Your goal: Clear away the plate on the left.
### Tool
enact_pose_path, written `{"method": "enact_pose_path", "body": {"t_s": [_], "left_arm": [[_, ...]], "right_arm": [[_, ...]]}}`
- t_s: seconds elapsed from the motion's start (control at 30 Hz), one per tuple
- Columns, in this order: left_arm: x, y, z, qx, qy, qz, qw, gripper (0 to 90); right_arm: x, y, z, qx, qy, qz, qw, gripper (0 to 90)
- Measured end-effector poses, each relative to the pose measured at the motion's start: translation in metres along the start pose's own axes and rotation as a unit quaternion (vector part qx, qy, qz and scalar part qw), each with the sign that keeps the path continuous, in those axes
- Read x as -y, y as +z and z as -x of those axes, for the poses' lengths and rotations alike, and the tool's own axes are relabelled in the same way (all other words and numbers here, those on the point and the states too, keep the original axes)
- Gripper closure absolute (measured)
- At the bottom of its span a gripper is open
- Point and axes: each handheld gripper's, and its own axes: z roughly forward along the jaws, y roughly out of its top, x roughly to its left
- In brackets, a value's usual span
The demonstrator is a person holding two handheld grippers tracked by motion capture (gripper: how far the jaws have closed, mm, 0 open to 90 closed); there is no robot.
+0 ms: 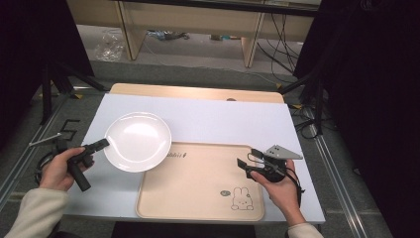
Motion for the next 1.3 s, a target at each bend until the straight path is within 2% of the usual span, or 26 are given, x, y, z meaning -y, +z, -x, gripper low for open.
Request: {"method": "enact_pose_path", "body": {"t_s": [0.03,0.53,0.57,0.6,0.73,0.77,0.8,0.83,0.87,1.3], "left_arm": [[0.001,0.001,0.0,0.001,0.0,0.0,1.0,86.6],[0.006,0.006,0.004,0.006,-0.001,-0.008,1.0,86.6],[0.006,0.007,0.004,0.006,-0.002,-0.009,0.9999,86.6],[0.007,0.007,0.004,0.008,-0.002,-0.01,0.9999,86.6],[0.009,0.009,0.005,0.009,-0.004,-0.012,0.9999,86.5],[0.009,0.01,0.005,0.007,-0.004,-0.013,0.9999,86.5],[0.009,0.011,0.006,0.007,-0.005,-0.014,0.9999,86.5],[0.009,0.011,0.006,0.007,-0.005,-0.014,0.9999,86.5],[0.01,0.011,0.006,0.007,-0.005,-0.015,0.9999,86.5],[0.014,0.018,0.009,0.009,-0.008,-0.021,0.9997,86.4]], "right_arm": [[0.0,0.0,0.001,0.0,-0.006,0.004,1.0,30.9],[0.0,0.0,0.001,0.0,-0.004,0.002,1.0,30.8],[0.0,0.0,0.0,0.001,-0.003,0.001,1.0,30.8],[0.0,0.0,-0.002,0.0,0.013,-0.003,0.9999,30.8],[0.0,0.0,-0.002,-0.002,0.012,-0.003,0.9999,30.8],[0.0,0.0,0.0,0.0,-0.001,0.0,1.0,30.8],[0.0,0.0,0.001,-0.001,-0.005,0.002,1.0,30.8],[0.0,0.0,-0.001,-0.002,0.008,-0.001,1.0,30.8],[0.0,0.0,0.0,0.0,-0.002,0.0,1.0,30.8],[0.0,0.0,0.001,-0.001,-0.004,0.002,1.0,30.7]]}}
